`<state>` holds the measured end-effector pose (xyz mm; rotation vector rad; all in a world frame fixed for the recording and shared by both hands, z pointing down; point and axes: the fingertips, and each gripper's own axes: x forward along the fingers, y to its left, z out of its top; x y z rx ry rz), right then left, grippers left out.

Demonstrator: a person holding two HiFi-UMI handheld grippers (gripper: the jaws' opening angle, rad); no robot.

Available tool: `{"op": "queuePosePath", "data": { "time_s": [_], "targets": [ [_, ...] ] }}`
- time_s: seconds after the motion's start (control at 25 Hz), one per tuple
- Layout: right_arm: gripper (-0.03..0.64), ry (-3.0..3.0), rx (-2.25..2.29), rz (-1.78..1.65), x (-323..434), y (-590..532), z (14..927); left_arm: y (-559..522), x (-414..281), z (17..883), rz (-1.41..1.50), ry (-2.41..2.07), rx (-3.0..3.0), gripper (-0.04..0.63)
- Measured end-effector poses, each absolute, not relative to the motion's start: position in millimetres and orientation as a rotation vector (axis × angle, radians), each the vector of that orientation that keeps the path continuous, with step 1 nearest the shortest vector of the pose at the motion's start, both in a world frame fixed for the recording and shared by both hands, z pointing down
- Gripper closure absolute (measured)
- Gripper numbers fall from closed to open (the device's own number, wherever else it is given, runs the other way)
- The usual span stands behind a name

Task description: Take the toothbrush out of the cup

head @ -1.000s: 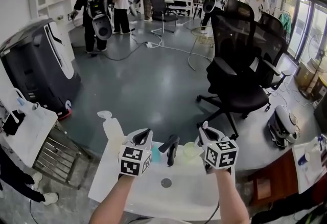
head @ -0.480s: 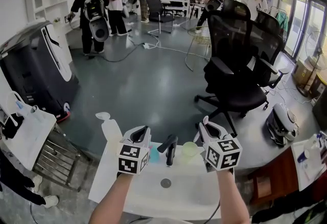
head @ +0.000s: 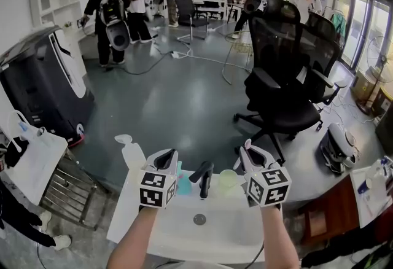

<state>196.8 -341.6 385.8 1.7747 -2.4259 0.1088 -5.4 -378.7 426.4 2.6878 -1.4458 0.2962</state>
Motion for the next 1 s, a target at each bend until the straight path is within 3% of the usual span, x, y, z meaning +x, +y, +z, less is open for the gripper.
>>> {"op": "queuePosePath", "data": {
  "time_s": [1.0],
  "targets": [
    [0.595, -2.431, 1.774, 0.104, 196.2, -342.4, 388.3, -379.2, -8.2, 430.2, 0.303, -1.451, 2.677, 0.598]
  ]
}}
